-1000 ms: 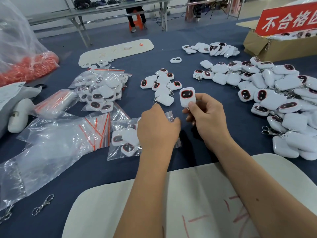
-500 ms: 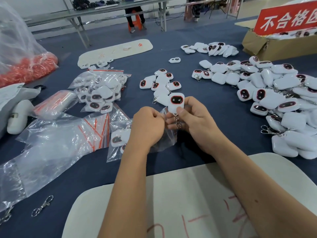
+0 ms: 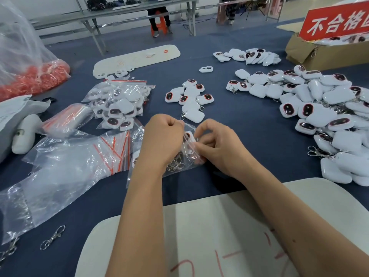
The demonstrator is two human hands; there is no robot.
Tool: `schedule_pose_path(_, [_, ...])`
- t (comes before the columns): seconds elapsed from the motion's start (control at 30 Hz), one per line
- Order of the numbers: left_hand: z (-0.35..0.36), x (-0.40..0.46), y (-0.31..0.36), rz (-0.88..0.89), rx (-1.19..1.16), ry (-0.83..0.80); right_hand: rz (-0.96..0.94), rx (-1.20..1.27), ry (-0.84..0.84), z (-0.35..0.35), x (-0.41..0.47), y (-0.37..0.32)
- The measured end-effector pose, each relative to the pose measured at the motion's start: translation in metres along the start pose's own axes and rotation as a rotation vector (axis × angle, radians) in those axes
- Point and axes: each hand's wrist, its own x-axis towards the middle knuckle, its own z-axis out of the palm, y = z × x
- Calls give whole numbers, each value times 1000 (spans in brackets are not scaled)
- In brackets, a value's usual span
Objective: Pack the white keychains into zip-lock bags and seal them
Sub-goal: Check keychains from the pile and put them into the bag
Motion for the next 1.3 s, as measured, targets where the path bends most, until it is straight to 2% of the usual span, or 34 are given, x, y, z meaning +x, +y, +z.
schedule_pose_path(0.07, [3,-1,5,32,2,16,-22,23,-20,-1,-1,0])
schedule_pose_path(0.17, [5,-1,8,99,70,72,-80,57,-155,-1,-3,-4])
schedule_pose_path(0.37, [8,2,5,116,96,166,-149,-135,-292,-3,-7,-12])
schedule_pose_path(0.43, [13,1,5,132,149,185,-162,-200,-280,0,-6,-10])
schedule_pose_path(0.5, [18,2,4,134,163,222,-127,-91,-101,2,-7,-12])
schedule_pose_path(0.57, [24,1,2,124,154,250,-89,-17,204,-4,-7,-13])
schedule_pose_path(0.63, [32,-2,-1,127,126,266,-70,-247,502,-21,-7,-10])
schedule_pose_path(0.7, [42,-6,-2,164,91,256,40,-531,766,-44,-9,-4])
schedule_pose_path(0.77, [54,-10,-4,205,68,185,189,-704,946,-68,-12,2])
schedule_pose_path(0.8, [59,-11,-5,214,58,132,272,-761,972,-77,-14,5])
schedule_pose_path(0.9, [69,-13,-9,239,81,0,531,-835,814,-87,-13,7])
schedule_pose_path(0.97, [71,-14,-12,255,102,-30,599,-902,667,-84,-11,9])
schedule_pose_path(1.03, [72,-15,-13,262,112,-30,545,-943,611,-78,-10,9])
schedule_pose_path(1.13, [72,-14,-14,262,121,-26,382,-934,630,-72,-11,9])
schedule_pose_path(1.3, [70,-13,-14,235,83,-16,114,-629,682,-57,-10,9])
